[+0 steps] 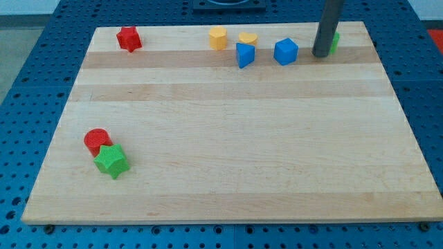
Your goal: Move your arm to the bottom right of the green circle
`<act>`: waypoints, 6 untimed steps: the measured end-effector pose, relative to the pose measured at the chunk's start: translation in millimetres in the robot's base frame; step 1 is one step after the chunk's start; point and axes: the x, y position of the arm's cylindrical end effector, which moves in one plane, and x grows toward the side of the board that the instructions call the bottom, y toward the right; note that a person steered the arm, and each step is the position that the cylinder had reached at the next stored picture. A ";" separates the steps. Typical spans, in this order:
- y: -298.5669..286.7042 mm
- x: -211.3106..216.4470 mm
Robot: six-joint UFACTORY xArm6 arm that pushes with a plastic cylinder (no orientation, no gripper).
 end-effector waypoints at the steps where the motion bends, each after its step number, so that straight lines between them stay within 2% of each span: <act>1: 0.0 -6.4; 3: 0.0 -10.5; 6: 6.3 14.0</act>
